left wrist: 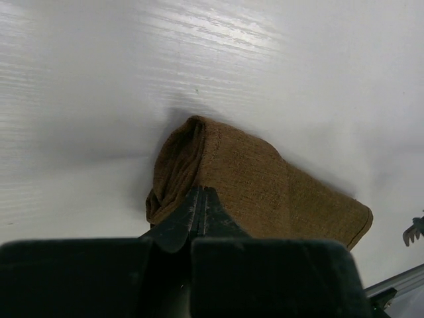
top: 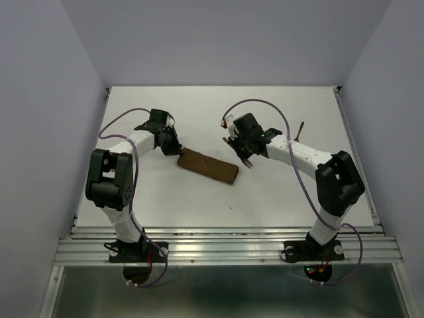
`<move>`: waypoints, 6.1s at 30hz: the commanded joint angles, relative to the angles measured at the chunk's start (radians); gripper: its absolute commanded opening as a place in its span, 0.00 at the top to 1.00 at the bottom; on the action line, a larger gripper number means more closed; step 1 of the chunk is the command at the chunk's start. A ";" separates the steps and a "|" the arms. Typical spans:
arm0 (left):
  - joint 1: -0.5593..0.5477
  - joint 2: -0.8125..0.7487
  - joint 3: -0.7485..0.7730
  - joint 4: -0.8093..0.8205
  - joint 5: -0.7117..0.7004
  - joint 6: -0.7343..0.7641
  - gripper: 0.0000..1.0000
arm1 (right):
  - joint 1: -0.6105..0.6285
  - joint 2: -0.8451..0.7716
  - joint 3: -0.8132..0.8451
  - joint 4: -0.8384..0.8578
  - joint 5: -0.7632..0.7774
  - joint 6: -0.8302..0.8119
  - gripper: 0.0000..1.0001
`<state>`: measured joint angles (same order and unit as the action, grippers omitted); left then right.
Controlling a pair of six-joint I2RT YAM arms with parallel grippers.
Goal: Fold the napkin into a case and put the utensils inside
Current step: Insert the fork into the folded napkin.
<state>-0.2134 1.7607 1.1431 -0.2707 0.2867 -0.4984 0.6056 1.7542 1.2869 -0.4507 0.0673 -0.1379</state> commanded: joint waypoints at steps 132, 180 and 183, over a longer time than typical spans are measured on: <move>0.045 0.112 -0.009 0.071 0.063 -0.055 1.00 | 0.296 0.439 0.594 -0.497 -0.058 -0.058 0.99; 0.040 0.125 -0.009 0.074 0.063 -0.052 1.00 | 0.306 0.277 0.433 -0.344 -0.055 -0.034 0.64; 0.040 0.129 -0.008 0.074 0.063 -0.052 1.00 | 0.306 0.262 0.397 -0.335 -0.055 -0.029 0.64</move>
<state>-0.1684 1.8767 1.1313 -0.1905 0.3561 -0.5587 0.8989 2.0682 1.7142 -0.8295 0.0071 -0.1787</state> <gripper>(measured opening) 0.017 0.360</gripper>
